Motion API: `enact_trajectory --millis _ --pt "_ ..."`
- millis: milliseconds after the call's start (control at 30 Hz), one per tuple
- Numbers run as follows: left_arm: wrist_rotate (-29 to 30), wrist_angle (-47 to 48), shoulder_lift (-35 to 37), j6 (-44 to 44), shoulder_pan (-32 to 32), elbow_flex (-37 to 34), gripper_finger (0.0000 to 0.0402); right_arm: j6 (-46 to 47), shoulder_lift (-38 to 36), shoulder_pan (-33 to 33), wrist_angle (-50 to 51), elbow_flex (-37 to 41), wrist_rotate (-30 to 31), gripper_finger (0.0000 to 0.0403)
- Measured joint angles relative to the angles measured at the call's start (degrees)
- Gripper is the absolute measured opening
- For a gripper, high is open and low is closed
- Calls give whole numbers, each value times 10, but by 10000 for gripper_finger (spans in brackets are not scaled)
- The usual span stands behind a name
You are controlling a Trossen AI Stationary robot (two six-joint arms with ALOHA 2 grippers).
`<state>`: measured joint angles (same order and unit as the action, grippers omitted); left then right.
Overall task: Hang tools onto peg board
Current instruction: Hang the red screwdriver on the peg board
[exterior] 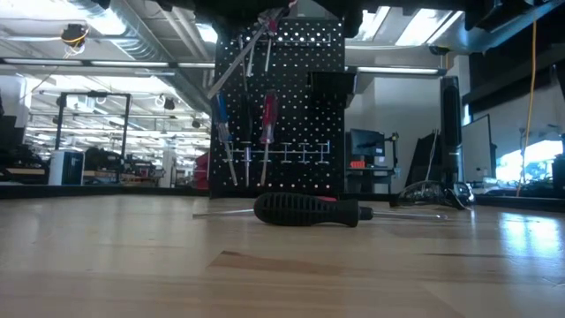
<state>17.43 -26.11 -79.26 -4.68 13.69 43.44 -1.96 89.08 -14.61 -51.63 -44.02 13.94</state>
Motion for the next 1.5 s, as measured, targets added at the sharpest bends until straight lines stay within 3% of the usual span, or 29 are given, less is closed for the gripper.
enact_trajectory --millis 133,500,600,867,1133,1300,1500 --pt "3 -1 0 -2 3 0 72 -7 0 0 -4 0 1 105" --pt "2 12 4 -4 1 2 77 -41 0 -1 6 0 35 104" --pt "14 54 20 0 -1 11 97 -52 0 -1 9 0 56 104" --pt "46 263 111 42 -1 20 178 -97 -5 0 69 -15 173 104" --pt "122 499 191 177 4 20 178 -184 14 0 147 -85 328 103" --pt "175 537 191 219 20 20 171 -258 68 0 163 -140 423 103" --pt "181 535 181 230 33 20 170 -315 120 26 176 -202 465 103"
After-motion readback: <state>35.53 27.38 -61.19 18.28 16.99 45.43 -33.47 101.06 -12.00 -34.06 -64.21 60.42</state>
